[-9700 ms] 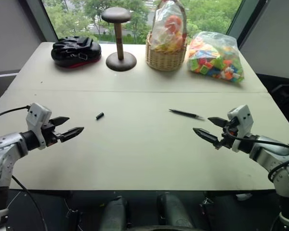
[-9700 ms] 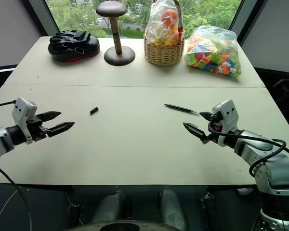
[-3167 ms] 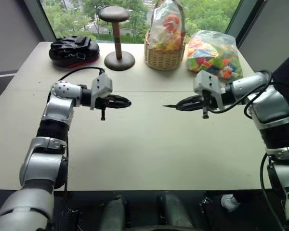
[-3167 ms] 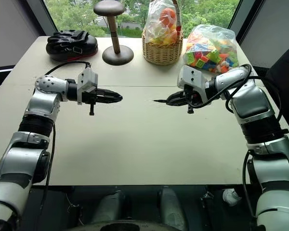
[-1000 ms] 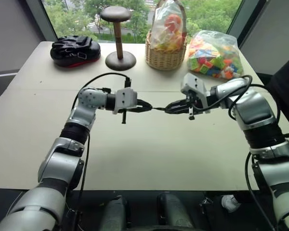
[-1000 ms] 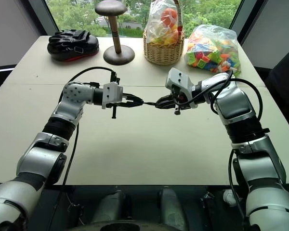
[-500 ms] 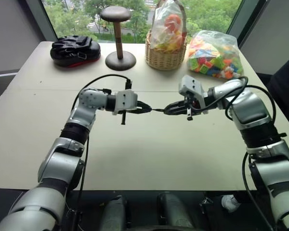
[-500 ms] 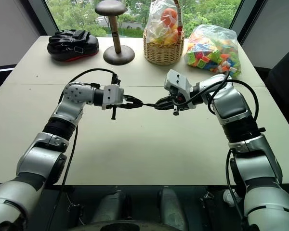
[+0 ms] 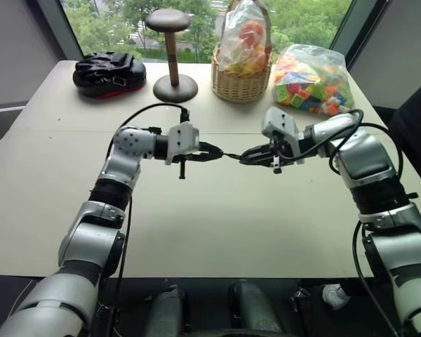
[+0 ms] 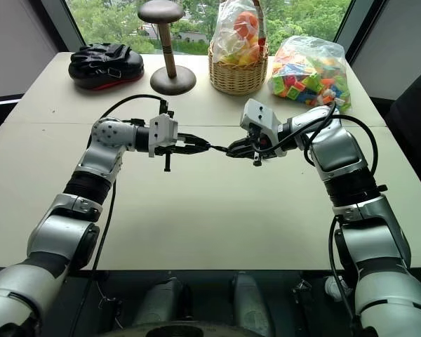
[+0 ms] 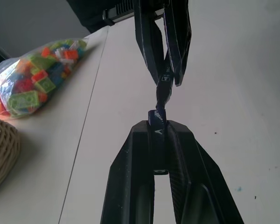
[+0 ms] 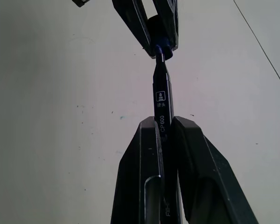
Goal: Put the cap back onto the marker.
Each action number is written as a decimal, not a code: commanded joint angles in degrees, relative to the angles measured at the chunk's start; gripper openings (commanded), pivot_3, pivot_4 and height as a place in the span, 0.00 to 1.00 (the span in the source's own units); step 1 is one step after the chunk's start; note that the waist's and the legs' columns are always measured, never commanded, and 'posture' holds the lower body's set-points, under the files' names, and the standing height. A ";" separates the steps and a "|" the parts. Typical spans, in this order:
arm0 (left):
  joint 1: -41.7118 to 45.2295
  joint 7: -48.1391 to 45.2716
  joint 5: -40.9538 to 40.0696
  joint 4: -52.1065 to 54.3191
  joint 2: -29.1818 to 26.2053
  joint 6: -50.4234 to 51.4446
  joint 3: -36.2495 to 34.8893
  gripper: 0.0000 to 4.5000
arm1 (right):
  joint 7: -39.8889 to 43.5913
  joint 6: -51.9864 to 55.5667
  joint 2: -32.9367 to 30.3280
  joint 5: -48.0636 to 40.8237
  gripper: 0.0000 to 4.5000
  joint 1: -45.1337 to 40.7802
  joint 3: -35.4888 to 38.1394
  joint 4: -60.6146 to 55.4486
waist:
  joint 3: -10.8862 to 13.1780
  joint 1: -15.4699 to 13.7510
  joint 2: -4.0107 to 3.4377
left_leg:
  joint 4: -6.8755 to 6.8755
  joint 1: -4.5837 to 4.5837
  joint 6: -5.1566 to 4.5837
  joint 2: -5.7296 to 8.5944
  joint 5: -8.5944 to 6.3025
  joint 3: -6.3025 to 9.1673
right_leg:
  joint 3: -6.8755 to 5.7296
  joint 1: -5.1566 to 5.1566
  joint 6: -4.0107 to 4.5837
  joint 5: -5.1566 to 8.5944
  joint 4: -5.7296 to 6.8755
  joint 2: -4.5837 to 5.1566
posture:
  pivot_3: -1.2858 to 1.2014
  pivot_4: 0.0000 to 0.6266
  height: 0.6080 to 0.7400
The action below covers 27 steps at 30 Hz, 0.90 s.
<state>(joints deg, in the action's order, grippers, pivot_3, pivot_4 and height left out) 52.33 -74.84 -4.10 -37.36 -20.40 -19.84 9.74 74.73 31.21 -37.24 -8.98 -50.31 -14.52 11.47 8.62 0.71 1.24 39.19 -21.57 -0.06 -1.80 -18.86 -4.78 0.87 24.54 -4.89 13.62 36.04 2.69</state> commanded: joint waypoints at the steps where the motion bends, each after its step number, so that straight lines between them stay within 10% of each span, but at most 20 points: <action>1: 1.08 -1.56 -2.42 4.70 2.35 -1.78 1.18 0.01 | -0.40 -1.36 1.26 -0.17 0.00 -1.81 -0.24 -1.92 | 0.00 -0.03 0.00 | 0.00 0.00 0.00 0.00 0.00 0.00 | 0.00 0.00 0.00 0.00 0.00 0.00 | 0.52 0.24 1.00; 27: 3.08 -1.97 2.80 -0.71 -4.71 -7.20 2.10 0.01 | 0.13 -5.72 0.44 3.61 0.00 -0.10 -2.24 2.44 | 0.00 0.02 0.00 | 0.00 0.01 0.00 0.00 0.00 -0.01 | 0.00 0.00 0.00 0.00 0.00 -0.01 | 0.52 0.24 1.00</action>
<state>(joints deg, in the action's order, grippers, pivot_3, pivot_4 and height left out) 54.23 -77.51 -1.78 -38.09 -25.32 -25.64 11.31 74.68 25.90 -37.06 -5.25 -49.00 -17.22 14.54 8.62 0.73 1.24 39.19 -21.57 -0.06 -1.80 -18.86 -4.79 0.87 24.54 -4.89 13.62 36.04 2.68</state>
